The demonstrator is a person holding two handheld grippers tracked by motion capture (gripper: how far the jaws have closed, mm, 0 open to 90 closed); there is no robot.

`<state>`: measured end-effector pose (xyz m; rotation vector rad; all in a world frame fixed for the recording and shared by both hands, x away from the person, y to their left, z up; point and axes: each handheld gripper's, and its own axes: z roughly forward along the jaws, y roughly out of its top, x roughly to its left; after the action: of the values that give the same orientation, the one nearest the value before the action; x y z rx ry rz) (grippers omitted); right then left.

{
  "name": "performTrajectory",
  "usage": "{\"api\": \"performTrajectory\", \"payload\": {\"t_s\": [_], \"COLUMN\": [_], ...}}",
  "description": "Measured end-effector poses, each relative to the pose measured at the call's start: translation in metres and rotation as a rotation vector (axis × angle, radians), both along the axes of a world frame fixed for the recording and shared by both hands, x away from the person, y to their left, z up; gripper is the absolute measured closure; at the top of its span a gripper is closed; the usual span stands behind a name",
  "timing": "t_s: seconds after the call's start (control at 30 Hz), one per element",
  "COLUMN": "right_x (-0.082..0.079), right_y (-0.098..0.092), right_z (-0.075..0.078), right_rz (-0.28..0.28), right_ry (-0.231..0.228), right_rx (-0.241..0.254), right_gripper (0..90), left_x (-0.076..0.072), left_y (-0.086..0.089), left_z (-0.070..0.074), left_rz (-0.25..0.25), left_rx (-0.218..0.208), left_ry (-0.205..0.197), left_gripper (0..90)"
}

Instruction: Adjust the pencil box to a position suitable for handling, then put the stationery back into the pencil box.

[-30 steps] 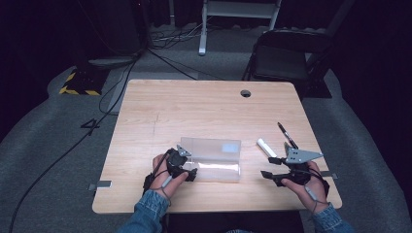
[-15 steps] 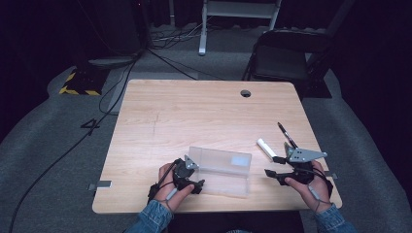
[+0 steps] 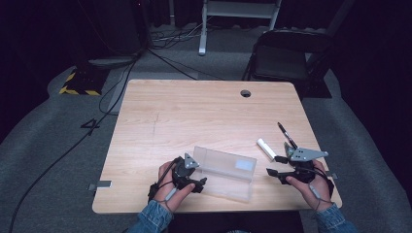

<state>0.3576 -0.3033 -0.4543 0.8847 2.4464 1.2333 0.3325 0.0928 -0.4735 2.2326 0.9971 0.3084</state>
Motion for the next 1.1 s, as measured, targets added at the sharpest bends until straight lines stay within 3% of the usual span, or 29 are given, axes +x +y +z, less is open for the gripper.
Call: {"api": "performTrajectory", "payload": {"t_s": [0.37,0.57,0.73,0.87,0.93,1.1], "right_x": [0.006,0.014,0.022,0.031,0.038,0.046], "right_y": [-0.005,-0.010,-0.016,-0.028,-0.038,-0.048], "right_z": [-0.002,-0.001,0.006,0.013,0.019,0.020], "right_rz": [-0.034,-0.080,-0.105,-0.135,-0.161,-0.188], "right_ry": [-0.001,-0.006,-0.034,-0.053,-0.058,-0.038], "right_rx": [0.007,0.015,0.021,0.009,0.025,0.036], "right_gripper": [33.6,30.6,30.3,38.2,40.6,44.6], "left_x": [-0.003,-0.001,0.001,0.004,0.006,0.009], "left_y": [0.031,0.060,0.082,0.092,0.097,0.100], "left_z": [0.027,0.027,0.015,-0.001,-0.014,-0.024], "left_rz": [0.073,0.146,0.217,0.266,0.282,0.284], "left_rx": [-0.036,0.025,0.038,0.040,0.034,0.059], "left_ry": [-0.079,-0.105,-0.104,-0.119,-0.072,-0.045], "left_gripper": [20.4,20.3,19.7,21.0,21.7,21.7]}}
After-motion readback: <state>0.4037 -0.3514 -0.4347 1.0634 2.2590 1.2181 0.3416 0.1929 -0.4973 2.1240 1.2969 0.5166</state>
